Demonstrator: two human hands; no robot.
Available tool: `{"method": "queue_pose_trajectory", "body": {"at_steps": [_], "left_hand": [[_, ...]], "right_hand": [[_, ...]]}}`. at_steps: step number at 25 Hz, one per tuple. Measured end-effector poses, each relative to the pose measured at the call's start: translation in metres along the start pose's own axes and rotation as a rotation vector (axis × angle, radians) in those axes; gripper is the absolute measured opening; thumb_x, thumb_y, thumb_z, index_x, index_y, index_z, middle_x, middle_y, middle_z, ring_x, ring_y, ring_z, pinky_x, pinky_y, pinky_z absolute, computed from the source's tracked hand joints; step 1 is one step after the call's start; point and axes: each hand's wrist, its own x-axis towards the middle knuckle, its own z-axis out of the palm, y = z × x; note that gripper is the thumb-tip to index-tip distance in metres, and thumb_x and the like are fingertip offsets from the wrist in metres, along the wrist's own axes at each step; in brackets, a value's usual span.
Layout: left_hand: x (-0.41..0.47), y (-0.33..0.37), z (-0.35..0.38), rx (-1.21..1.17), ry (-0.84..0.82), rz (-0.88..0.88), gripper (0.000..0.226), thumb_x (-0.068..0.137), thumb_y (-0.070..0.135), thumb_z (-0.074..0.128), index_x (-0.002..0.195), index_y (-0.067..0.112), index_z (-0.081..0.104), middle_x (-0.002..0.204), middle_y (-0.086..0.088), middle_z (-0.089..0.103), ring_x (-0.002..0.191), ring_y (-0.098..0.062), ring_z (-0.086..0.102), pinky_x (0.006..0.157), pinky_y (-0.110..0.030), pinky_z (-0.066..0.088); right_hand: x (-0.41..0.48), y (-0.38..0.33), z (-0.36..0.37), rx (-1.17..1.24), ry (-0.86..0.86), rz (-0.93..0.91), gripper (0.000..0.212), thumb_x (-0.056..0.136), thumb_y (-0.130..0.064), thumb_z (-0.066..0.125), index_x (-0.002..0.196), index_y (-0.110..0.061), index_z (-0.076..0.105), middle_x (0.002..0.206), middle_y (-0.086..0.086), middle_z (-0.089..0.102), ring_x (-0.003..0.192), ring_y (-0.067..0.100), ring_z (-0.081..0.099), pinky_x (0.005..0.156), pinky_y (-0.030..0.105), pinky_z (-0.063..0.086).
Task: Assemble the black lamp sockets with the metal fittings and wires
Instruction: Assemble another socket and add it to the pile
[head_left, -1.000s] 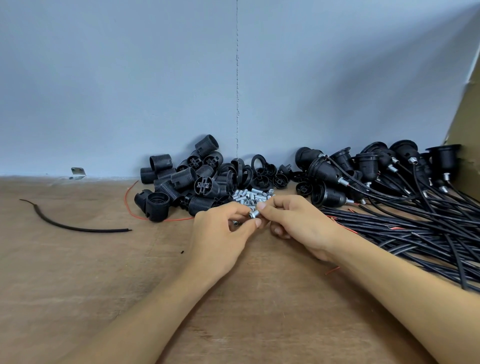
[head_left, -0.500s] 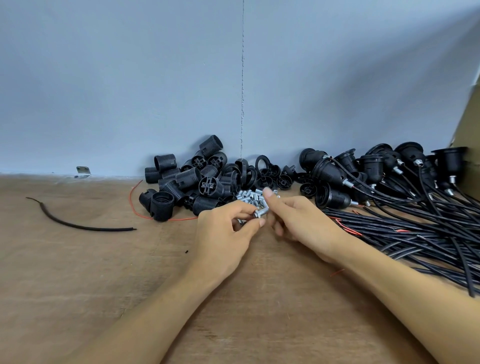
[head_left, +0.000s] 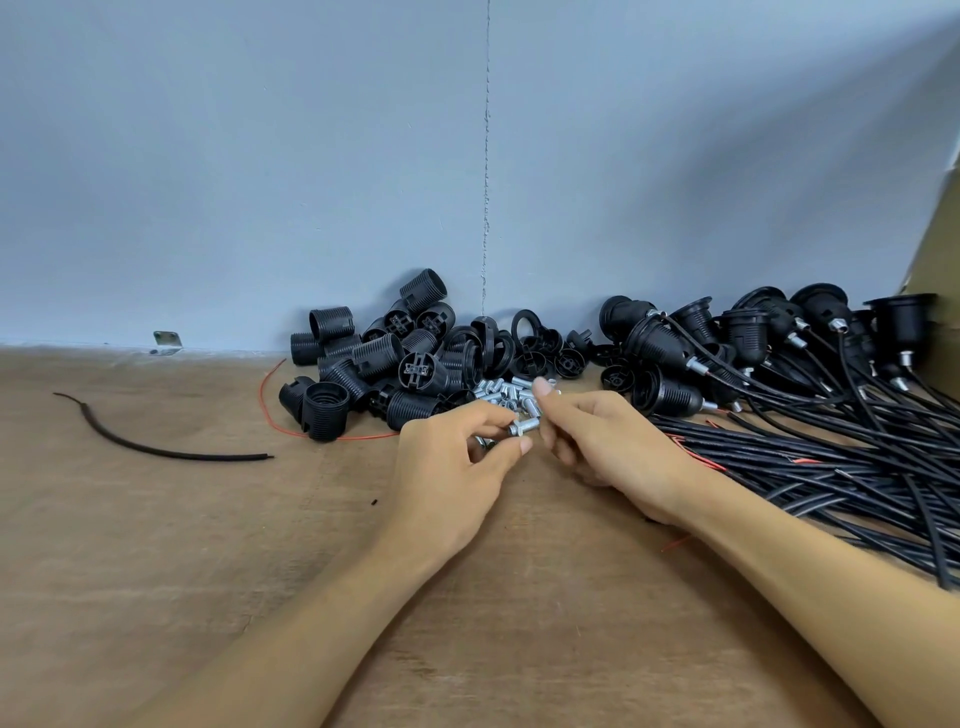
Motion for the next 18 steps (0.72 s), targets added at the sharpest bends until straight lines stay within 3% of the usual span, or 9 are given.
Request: {"method": "queue_pose_trajectory", "body": {"at_steps": [4, 7, 10, 13, 16, 18], "left_hand": [[0.0014, -0.0016, 0.0001, -0.026, 0.004, -0.022, 0.013, 0.081, 0.023, 0.083, 0.085, 0.033, 0.077, 0.076, 0.019, 0.073, 0.056, 0.001, 0.055, 0.055, -0.007, 0.039], [0.0013, -0.0016, -0.0004, -0.014, 0.001, -0.03, 0.014, 0.081, 0.025, 0.084, 0.087, 0.035, 0.076, 0.08, 0.019, 0.072, 0.06, 0.003, 0.057, 0.057, -0.006, 0.039], [0.0011, -0.0021, 0.0005, -0.011, -0.005, -0.018, 0.012, 0.082, 0.026, 0.083, 0.089, 0.034, 0.078, 0.079, 0.018, 0.073, 0.06, 0.003, 0.058, 0.057, -0.007, 0.04], [0.0007, -0.0031, 0.0009, -0.003, -0.005, -0.016, 0.013, 0.082, 0.026, 0.083, 0.09, 0.033, 0.078, 0.078, 0.02, 0.072, 0.061, 0.005, 0.057, 0.058, -0.007, 0.04], [0.0011, -0.0029, 0.0008, -0.006, -0.003, -0.009, 0.013, 0.082, 0.026, 0.083, 0.091, 0.034, 0.079, 0.079, 0.02, 0.074, 0.059, 0.003, 0.057, 0.056, -0.007, 0.039], [0.0004, -0.0008, 0.0003, -0.021, -0.012, 0.005, 0.02, 0.081, 0.024, 0.083, 0.084, 0.042, 0.076, 0.078, 0.025, 0.072, 0.057, 0.002, 0.056, 0.056, -0.007, 0.039]], "right_hand": [[0.0006, 0.0013, -0.0016, 0.036, -0.035, -0.043, 0.025, 0.096, -0.037, 0.063, 0.084, -0.015, 0.063, 0.065, -0.003, 0.061, 0.039, 0.009, 0.035, 0.039, 0.02, 0.026], [0.0016, 0.0009, -0.002, 0.039, 0.01, 0.02, 0.045, 0.095, -0.054, 0.056, 0.069, -0.018, 0.06, 0.055, 0.001, 0.052, 0.036, 0.01, 0.033, 0.04, 0.02, 0.026], [0.001, 0.0014, -0.003, 0.057, -0.036, -0.024, 0.032, 0.095, -0.042, 0.063, 0.079, -0.015, 0.06, 0.054, -0.001, 0.053, 0.037, 0.012, 0.037, 0.041, 0.021, 0.029], [0.0024, 0.0017, -0.0023, 0.063, 0.027, 0.013, 0.048, 0.094, -0.056, 0.057, 0.066, -0.017, 0.057, 0.051, 0.003, 0.046, 0.035, 0.013, 0.032, 0.039, 0.02, 0.025], [-0.0001, 0.0005, -0.0032, 0.105, -0.056, -0.025, 0.033, 0.094, -0.042, 0.063, 0.08, -0.013, 0.059, 0.063, 0.006, 0.054, 0.04, 0.013, 0.04, 0.041, 0.024, 0.028], [-0.0012, -0.0011, -0.002, 0.051, -0.073, -0.008, 0.037, 0.098, -0.04, 0.059, 0.072, -0.014, 0.059, 0.058, 0.001, 0.053, 0.039, 0.011, 0.037, 0.041, 0.022, 0.027]]}}
